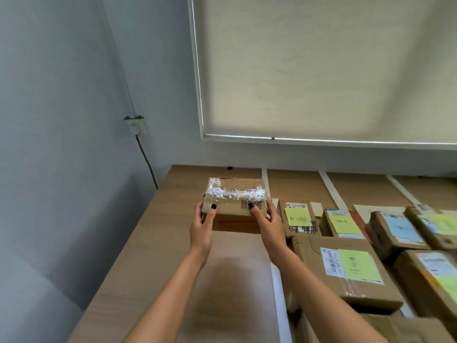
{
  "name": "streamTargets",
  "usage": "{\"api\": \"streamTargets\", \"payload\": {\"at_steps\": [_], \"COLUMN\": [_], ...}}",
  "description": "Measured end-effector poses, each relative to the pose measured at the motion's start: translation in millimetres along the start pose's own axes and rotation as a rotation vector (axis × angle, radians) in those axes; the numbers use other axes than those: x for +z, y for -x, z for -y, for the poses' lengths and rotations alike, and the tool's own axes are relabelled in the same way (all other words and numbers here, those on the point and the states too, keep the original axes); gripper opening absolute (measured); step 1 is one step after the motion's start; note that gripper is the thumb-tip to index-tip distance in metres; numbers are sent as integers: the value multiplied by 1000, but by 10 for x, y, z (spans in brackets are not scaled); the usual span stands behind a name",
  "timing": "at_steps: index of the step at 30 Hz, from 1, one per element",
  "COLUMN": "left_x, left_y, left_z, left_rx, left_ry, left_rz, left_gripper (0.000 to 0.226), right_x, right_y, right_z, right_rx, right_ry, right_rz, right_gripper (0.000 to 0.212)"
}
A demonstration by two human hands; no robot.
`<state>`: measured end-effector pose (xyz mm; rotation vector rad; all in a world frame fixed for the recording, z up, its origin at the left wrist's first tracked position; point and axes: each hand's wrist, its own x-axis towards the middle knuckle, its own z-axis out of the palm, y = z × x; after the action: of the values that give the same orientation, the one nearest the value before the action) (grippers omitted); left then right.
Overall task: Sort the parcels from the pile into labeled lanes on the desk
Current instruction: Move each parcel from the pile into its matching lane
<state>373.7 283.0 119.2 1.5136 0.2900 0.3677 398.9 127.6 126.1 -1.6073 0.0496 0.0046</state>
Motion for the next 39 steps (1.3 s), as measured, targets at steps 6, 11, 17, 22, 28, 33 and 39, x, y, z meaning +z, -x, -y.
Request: {"api": "streamTargets", "payload": {"at_steps": [6, 11, 17, 22, 28, 33, 39], "left_x": [148, 383, 934, 1385, 1742, 1923, 2042], "left_y": [846, 1585, 2411, 3050, 3525, 3721, 3821], "left_z": [-587, -897, -1106, -1151, -1160, -1152, -1111], "left_rx": [63, 68, 134, 93, 84, 95, 136], "left_ry": [24, 43, -12, -11, -6, -28, -133], "left_rz": [19, -2, 103, 189, 175, 206, 184], "left_gripper": [39, 23, 36, 32, 55, 22, 32], "right_x": [-684, -1360, -2214, -2842, -3424, -3656, -3857], "right_y": [692, 1362, 1984, 2282, 2495, 2624, 2708], "right_z": [565, 772, 783, 739, 660, 593, 677], "right_rx": [-116, -163, -182, -214, -151, -130, -189], "right_ry": [-16, -39, -50, 28, 116, 112, 197], "right_rz": [87, 80, 75, 24, 67, 40, -24], "right_gripper": [53, 64, 55, 56, 90, 80, 62]}}
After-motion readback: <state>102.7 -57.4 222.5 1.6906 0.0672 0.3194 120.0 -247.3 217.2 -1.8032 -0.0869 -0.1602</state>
